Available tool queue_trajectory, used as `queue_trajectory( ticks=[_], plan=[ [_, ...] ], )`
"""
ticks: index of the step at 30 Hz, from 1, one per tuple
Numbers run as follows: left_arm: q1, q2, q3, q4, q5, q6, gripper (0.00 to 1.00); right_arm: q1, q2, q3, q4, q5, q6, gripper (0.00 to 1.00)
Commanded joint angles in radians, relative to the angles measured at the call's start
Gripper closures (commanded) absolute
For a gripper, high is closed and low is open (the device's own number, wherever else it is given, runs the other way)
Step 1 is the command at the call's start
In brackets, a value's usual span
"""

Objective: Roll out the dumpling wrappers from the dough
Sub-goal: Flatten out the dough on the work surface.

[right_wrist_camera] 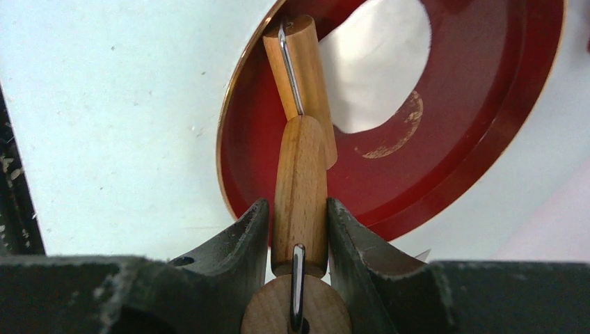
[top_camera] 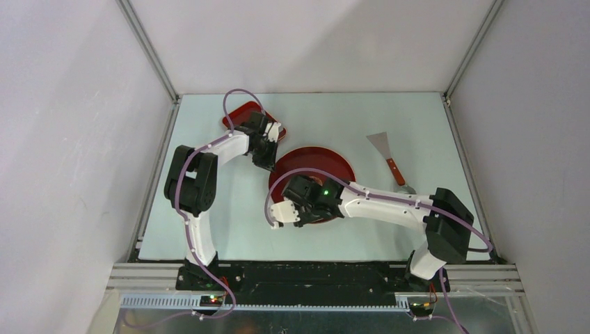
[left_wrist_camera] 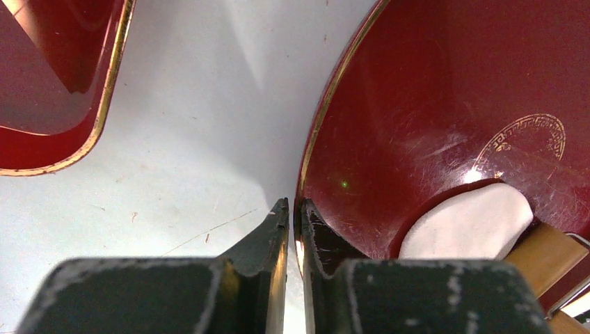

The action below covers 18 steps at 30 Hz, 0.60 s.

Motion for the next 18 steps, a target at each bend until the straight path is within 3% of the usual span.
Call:
queue_trajectory(
  ticks=[1, 10, 18],
  plan=[
    [0.012, 0.016, 0.033, 0.002, -0.097, 0.009, 0.85, 0.012, 0.041, -0.089, -0.309, -0.208, 0.065, 1.0],
    [0.012, 0.015, 0.033, 0.003, -0.097, 0.009, 0.85, -0.051, 0.004, -0.048, -0.311, -0.153, 0.083, 1.0],
    [0.012, 0.015, 0.033, 0.002, -0.095, 0.01, 0.85, -0.201, -0.018, 0.304, -0.287, -0.076, 0.202, 1.0]
  ],
)
